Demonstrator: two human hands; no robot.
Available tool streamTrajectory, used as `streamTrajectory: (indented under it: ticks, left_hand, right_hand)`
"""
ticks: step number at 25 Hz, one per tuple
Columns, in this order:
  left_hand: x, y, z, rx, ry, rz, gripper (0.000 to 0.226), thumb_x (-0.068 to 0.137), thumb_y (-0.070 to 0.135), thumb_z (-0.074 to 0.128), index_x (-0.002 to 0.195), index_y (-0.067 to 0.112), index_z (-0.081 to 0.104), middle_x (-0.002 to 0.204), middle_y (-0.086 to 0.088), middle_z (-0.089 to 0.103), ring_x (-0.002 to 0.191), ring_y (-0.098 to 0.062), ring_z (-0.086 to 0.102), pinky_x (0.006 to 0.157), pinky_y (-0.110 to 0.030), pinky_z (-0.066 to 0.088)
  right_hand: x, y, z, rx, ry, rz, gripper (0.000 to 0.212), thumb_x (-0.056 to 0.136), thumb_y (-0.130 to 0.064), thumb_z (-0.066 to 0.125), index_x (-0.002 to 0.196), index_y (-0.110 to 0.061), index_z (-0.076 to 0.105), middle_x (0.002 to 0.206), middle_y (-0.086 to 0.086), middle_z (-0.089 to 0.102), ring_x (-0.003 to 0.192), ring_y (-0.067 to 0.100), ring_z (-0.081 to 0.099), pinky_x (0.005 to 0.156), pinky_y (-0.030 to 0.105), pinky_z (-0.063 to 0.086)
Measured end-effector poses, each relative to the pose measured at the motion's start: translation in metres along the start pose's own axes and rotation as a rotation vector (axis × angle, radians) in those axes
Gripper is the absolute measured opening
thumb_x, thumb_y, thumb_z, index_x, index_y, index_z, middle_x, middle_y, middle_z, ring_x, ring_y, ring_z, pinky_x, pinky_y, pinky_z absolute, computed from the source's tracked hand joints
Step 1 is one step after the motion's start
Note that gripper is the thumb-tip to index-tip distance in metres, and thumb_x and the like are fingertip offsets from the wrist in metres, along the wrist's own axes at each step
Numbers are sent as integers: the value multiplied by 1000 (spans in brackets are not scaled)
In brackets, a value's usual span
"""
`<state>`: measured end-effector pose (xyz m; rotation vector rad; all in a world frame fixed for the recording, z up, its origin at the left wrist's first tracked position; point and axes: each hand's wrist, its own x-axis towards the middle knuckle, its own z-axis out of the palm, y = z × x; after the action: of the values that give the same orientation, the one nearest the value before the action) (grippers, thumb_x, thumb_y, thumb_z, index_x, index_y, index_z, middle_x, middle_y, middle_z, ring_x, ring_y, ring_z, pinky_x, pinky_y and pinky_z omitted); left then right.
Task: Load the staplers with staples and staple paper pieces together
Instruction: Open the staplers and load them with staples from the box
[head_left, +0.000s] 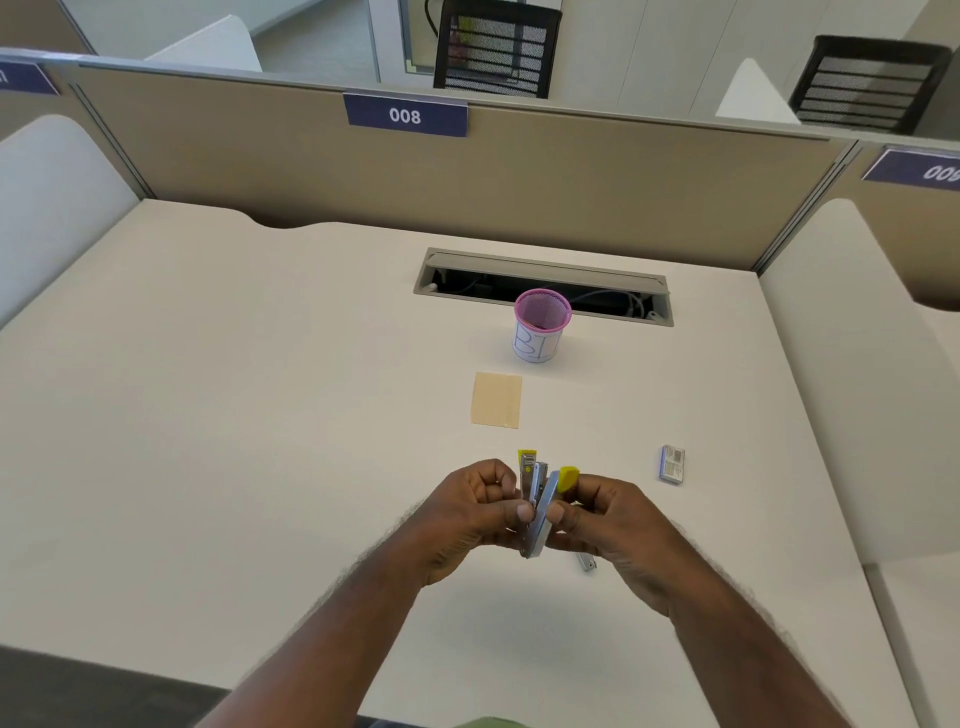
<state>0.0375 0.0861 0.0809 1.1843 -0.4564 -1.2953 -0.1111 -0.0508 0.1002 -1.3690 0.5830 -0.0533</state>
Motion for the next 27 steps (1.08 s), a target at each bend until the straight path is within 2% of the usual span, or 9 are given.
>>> streamTrajectory:
  ticks: [3,6,8,12,16,20,23,25,27]
  left_hand:
    - [-2,2,5,38,71,49,8,84,4,72,91,7,67,97,-16,72,81,-29,72,72,-35,58]
    - [-5,4,11,113,88,85,32,85,16,73,117,15,70,115,-6,73,101,-27,71,85,-34,58]
    - [-7,2,14,115,167,131,41,84,14,75,124,16,66,116,-3,73,102,-25,72,90,-34,57]
    - [-10,-4,17,182,231,176,33,85,8,72,117,16,70,110,-3,75,100,-21,72,87,-31,57]
    - [-11,2,11,162,189,132,26,84,9,73,110,10,73,109,-5,75,100,-22,72,84,-26,57]
    - [-9,4,4,134,210,75,17,87,5,69,104,1,73,108,-8,73,97,-24,71,82,-30,58]
    - [-10,5,2,141,157,35,22,87,6,70,108,3,72,110,-10,73,101,-24,71,83,-30,58]
    - [-11,5,-1,157,125,24,23,87,7,71,110,3,71,108,-15,74,101,-27,71,82,-27,56]
    - [-11,6,-4,177,145,21,22,85,11,73,106,5,72,103,-17,74,100,-30,71,86,-33,57]
  right_hand:
    - [4,-1,5,-1,65,-10,56,65,-51,85,107,-15,73,103,13,77,97,30,74,90,45,57]
    - [7,-2,11,-1,164,-19,53,61,-48,88,103,-21,74,95,9,79,93,26,75,93,47,56]
    - [8,-2,14,-17,235,-12,32,71,-37,84,99,-25,75,88,8,79,87,24,77,95,47,56]
    - [11,2,17,-134,328,-11,19,75,-36,82,93,-34,75,80,1,79,82,18,76,92,47,57]
    - [11,5,19,-122,283,4,23,70,-37,84,91,-35,76,80,1,79,81,17,77,91,46,58]
    - [12,10,21,-100,219,8,30,67,-40,84,95,-34,77,84,2,80,86,19,77,93,45,57]
    - [16,13,22,-100,260,26,45,50,-56,84,89,-34,77,80,2,79,84,20,77,91,45,58]
    - [19,15,23,-84,264,39,45,47,-54,84,85,-31,77,77,5,79,82,23,77,90,46,58]
    - [21,16,24,-71,250,37,42,50,-51,85,85,-29,77,78,6,79,81,22,77,90,45,58]
